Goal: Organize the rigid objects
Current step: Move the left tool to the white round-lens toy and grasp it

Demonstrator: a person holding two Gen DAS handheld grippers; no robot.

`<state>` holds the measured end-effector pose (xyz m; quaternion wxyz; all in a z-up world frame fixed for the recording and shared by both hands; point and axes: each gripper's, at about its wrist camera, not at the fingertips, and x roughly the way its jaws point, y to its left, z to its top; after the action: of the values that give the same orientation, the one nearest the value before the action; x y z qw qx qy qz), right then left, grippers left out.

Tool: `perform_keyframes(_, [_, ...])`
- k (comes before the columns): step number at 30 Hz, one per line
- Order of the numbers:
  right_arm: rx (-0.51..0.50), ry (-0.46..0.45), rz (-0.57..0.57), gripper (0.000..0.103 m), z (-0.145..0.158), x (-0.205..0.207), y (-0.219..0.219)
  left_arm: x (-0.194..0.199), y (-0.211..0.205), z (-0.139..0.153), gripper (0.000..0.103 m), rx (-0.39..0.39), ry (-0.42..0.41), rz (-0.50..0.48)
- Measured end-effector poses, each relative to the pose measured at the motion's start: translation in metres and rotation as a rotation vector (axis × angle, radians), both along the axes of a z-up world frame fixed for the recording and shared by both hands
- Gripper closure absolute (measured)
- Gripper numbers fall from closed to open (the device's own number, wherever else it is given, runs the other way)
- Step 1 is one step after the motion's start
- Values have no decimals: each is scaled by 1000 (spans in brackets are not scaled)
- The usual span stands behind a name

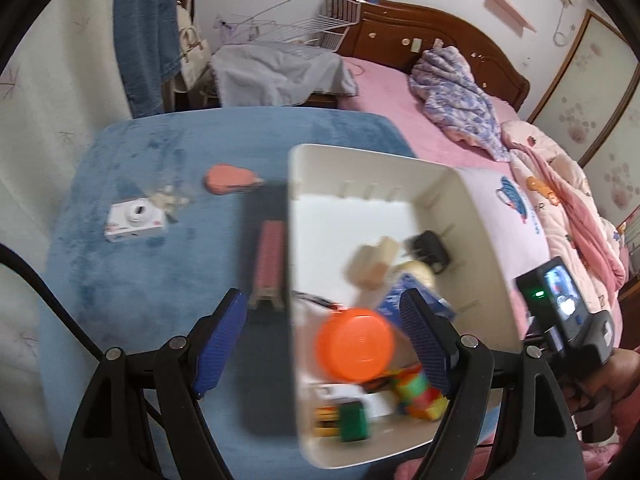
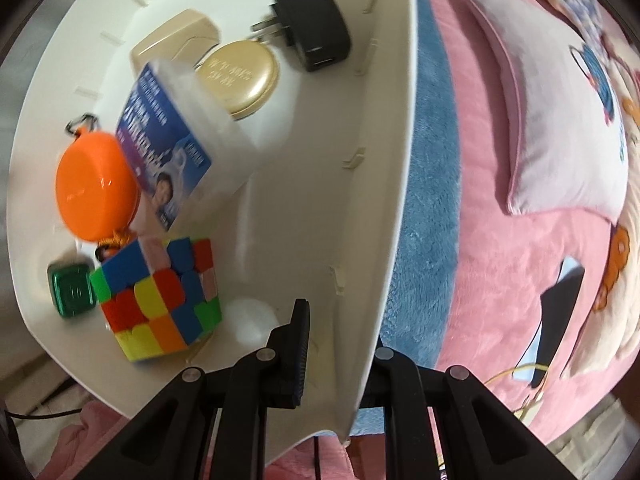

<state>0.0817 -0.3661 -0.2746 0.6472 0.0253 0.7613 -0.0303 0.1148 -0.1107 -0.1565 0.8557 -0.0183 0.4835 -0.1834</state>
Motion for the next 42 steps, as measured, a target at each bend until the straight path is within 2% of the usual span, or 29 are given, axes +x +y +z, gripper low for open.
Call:
perform_keyframes(4, [-12, -5, -75, 86, -1, -1, -5, 14, 29, 0, 22, 43, 7, -5])
perform_keyframes(9, [-45, -16, -153, 86, -2, -2, -9, 34, 58, -6, 22, 103, 16, -63])
perform_keyframes(14, [-84, -35, -223, 86, -2, -5, -13, 51, 79, -13, 22, 189, 18, -152])
perform_keyframes(19, [-105, -53, -264, 86, 0, -5, -14, 72, 93, -22, 22, 296, 14, -298])
perform_keyframes(29, [-162, -61, -309, 86, 1, -6, -11, 123, 102, -52, 22, 480, 24, -536])
perform_keyframes(36, [-177, -66, -353, 84, 1, -6, -11, 161, 100, -86, 21, 586, 59, -629])
perform_keyframes(42, [-187, -62, -378, 83, 1, -5, -12, 187, 99, -113, 16, 656, 102, -670])
